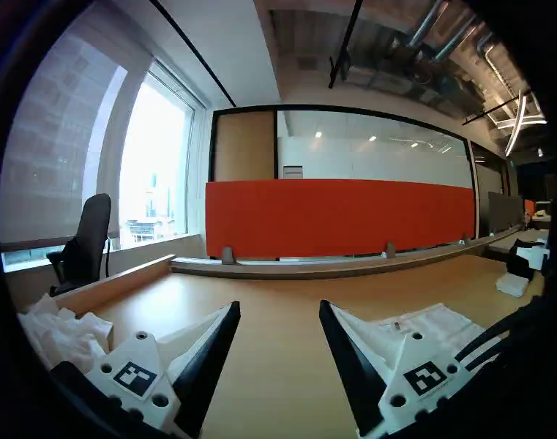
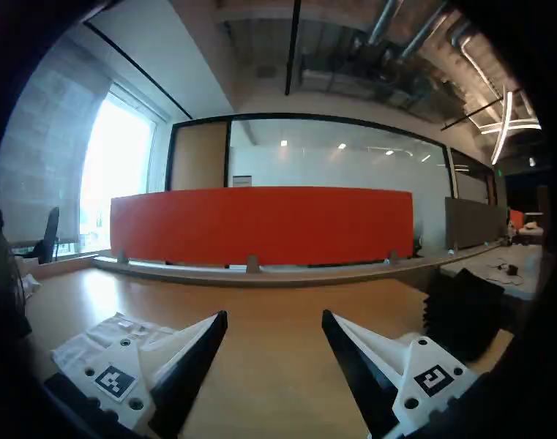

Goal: Fold towel

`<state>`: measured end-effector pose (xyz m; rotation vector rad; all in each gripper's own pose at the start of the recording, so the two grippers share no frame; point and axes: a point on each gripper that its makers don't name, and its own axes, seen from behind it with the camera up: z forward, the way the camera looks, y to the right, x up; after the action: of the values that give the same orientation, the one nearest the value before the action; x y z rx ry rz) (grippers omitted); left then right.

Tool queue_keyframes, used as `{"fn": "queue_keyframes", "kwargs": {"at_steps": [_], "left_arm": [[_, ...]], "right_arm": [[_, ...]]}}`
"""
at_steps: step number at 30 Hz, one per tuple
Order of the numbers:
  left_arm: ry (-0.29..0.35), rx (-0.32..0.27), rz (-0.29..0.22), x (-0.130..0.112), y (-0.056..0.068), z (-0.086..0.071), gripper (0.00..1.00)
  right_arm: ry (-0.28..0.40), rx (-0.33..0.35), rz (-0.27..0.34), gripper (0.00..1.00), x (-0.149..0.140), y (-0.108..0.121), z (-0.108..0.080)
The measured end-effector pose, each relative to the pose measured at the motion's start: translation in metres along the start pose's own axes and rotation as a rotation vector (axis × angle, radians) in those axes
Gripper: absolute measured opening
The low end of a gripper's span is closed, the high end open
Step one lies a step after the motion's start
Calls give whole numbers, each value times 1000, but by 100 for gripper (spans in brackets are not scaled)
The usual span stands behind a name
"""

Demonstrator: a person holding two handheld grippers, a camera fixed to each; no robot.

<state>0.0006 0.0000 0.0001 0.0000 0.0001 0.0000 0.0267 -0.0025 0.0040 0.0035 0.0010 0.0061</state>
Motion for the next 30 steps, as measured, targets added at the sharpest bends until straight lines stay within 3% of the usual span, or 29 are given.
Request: {"fn": "queue_keyframes", "kwargs": {"at_steps": [18, 30], "left_arm": [[-22, -18, 12, 135, -7, 2, 79], [-48, -38, 18, 153, -7, 4, 79]], "right_arm": [[-13, 10, -22, 100, 139, -22, -2], [-30, 8, -37, 100, 169, -27, -4]]}}
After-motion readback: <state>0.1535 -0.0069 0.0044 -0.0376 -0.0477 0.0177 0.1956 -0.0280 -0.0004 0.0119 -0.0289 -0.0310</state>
